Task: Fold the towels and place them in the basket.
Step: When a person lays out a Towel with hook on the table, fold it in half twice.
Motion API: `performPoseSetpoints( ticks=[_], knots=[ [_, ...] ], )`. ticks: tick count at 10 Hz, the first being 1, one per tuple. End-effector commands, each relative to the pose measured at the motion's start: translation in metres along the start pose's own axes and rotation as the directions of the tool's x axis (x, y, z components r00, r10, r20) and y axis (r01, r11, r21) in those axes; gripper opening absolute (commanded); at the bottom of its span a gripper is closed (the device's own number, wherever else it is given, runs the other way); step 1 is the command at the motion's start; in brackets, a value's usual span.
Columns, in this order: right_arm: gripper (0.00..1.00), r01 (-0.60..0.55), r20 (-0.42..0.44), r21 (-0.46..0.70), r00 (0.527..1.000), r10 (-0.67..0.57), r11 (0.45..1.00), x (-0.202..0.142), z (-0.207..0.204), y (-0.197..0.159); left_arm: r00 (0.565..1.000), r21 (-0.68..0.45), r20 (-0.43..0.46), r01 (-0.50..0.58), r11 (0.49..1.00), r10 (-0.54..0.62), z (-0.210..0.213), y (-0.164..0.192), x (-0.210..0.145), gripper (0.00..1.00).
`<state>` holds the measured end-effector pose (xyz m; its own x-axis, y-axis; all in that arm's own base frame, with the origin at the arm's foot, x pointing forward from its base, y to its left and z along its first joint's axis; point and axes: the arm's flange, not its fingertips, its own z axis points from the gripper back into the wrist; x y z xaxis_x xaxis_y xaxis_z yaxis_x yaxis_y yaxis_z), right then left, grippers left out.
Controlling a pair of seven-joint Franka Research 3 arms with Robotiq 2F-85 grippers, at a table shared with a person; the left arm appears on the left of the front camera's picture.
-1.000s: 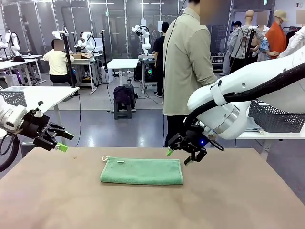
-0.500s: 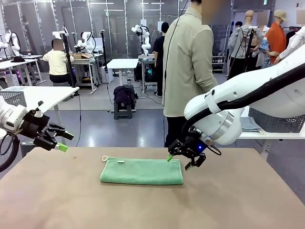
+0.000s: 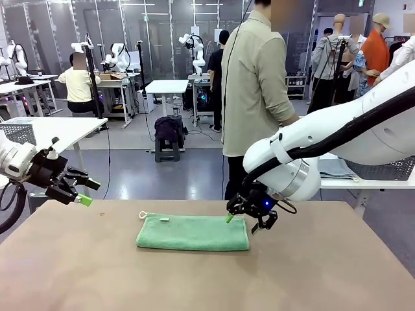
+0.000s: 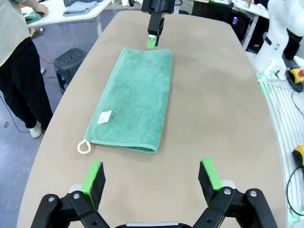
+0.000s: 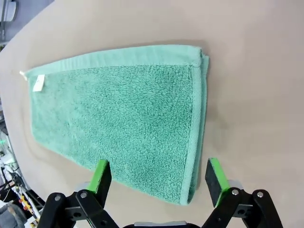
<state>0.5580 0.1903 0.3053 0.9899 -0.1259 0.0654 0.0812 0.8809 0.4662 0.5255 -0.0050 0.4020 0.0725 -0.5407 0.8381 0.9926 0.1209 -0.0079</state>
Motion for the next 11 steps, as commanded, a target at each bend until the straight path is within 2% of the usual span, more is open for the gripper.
performPoseSetpoints(
  ticks=[1,10,11],
  knots=[
    [1.0,0.036,0.02,-0.053,0.999,-0.035,0.998,0.008,-0.004,0.01,1.0,-0.003,-0.007,-0.006,1.0,0.006,0.001,0.0,0.0,1.0],
    [1.0,0.024,-0.01,-0.074,1.0,-0.024,0.997,0.017,-0.027,0.01,1.0,-0.003,-0.007,-0.006,1.0,0.006,0.001,0.0,0.0,1.0],
    [0.96,0.018,-0.011,-0.077,1.0,-0.019,0.997,0.016,-0.027,0.011,1.0,-0.003,-0.007,-0.006,1.0,0.006,0.001,0.0,0.0,1.0]
  ],
)
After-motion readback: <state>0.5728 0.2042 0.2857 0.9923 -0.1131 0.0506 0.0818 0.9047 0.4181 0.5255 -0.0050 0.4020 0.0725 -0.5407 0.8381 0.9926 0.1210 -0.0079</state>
